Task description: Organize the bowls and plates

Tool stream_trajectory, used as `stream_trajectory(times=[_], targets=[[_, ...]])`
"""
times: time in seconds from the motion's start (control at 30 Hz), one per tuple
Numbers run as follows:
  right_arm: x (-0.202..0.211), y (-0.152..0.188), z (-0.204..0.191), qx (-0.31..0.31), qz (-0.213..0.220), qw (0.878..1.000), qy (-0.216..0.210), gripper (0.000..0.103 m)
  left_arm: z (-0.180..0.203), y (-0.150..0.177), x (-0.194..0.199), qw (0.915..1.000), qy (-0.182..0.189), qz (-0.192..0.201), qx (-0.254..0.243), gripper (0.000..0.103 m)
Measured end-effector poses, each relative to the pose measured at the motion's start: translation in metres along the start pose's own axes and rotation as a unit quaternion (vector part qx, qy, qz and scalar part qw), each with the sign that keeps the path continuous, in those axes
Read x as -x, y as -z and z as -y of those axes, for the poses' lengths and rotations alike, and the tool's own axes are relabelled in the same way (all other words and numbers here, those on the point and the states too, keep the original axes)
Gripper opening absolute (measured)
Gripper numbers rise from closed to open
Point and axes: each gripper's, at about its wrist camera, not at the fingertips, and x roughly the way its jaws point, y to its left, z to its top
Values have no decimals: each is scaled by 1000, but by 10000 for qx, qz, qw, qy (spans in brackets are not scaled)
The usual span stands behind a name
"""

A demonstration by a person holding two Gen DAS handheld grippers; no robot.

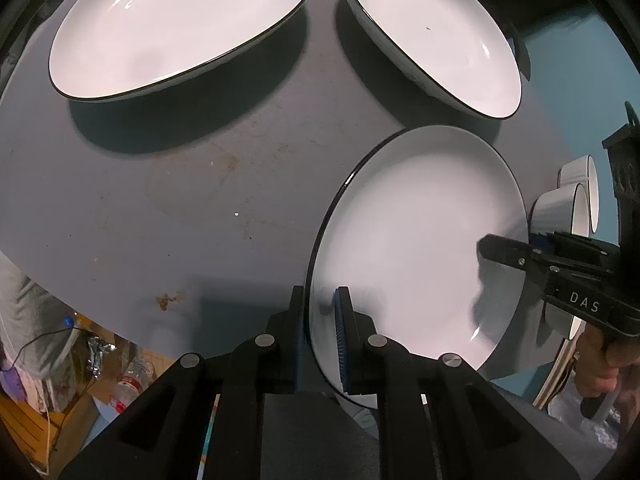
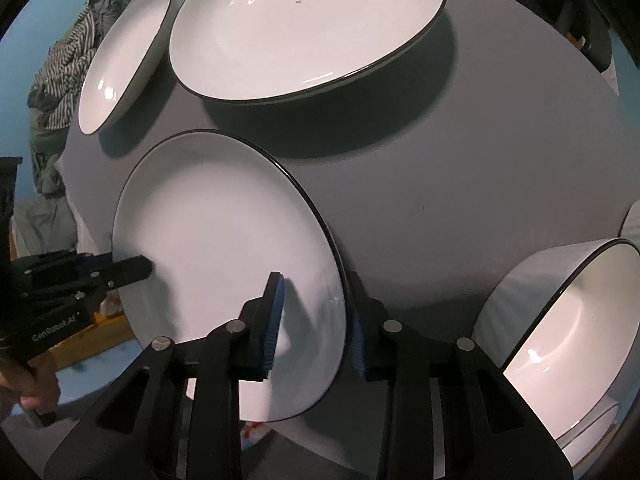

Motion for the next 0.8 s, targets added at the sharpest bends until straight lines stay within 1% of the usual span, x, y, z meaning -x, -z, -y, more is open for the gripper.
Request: stream_trajectory(times=[0.07, 0.17, 0.4, 0.47, 0.53, 0.7, 0.8], targets=[[0, 2, 5, -35, -117, 9999, -60, 22, -1, -1, 2, 10000, 5, -3, 21, 13], [1, 6, 7, 38, -182, 9997, -132, 22, 2, -2, 7, 10000, 53, 9, 35, 13], [2, 6, 13, 94, -302, 9994, -137, 21, 10, 2, 4, 9998, 64, 17, -189, 14], [-10, -3, -9, 155, -330, 9993, -123, 21, 10, 2, 4, 9998, 73, 6, -207, 13], [-11, -7, -15, 184, -329, 9992, -112, 21, 11, 2, 3, 9997, 81, -31, -217, 13], [-11, -8, -10, -52, -302, 9993, -192, 20, 5, -4, 1, 9993, 294, -249, -26, 14], [-10, -8, -5, -225, -285, 9990, -248, 20, 8, -4, 1, 9995, 205, -249, -65, 14]])
